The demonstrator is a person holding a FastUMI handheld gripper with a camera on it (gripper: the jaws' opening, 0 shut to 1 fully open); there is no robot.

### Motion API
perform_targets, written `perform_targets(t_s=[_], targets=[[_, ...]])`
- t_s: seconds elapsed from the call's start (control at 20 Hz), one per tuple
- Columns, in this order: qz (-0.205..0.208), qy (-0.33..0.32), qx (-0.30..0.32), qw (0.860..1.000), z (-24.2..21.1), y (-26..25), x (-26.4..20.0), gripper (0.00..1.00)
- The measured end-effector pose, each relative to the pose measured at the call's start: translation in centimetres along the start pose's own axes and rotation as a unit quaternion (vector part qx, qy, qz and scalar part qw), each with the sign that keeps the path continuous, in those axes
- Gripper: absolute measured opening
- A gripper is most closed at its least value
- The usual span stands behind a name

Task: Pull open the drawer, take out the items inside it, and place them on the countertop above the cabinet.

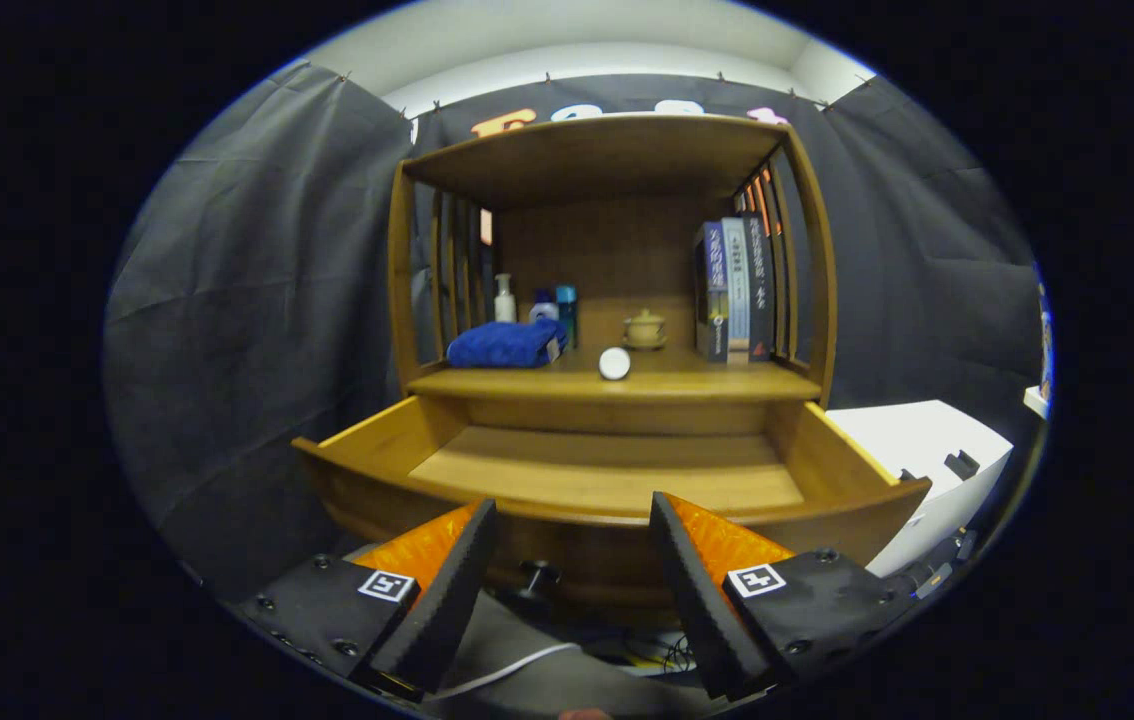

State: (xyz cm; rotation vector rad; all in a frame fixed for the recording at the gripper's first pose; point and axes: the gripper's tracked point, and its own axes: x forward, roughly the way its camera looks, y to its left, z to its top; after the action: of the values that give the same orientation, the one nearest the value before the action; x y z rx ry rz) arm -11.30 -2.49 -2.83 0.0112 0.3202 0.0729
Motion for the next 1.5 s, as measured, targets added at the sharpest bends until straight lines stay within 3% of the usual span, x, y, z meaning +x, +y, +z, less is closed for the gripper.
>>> perform_targets(t_s=[0.15, 0.85, 1.05, 1.5], targets=[[0.008, 0.019, -0.012, 1.000, -1.1, 1.1, -0.1, 0.98], [-0.032, 0.038, 0.018, 0.999, -0.4, 0.6, 2.6, 0.97], [-0.033, 0.039, -0.004, 0.999, -0.1, 0.3, 4.2, 0.96], [-0.060, 0.025, 0.012, 0.998, 2.1, -1.3, 10.4, 0.96]])
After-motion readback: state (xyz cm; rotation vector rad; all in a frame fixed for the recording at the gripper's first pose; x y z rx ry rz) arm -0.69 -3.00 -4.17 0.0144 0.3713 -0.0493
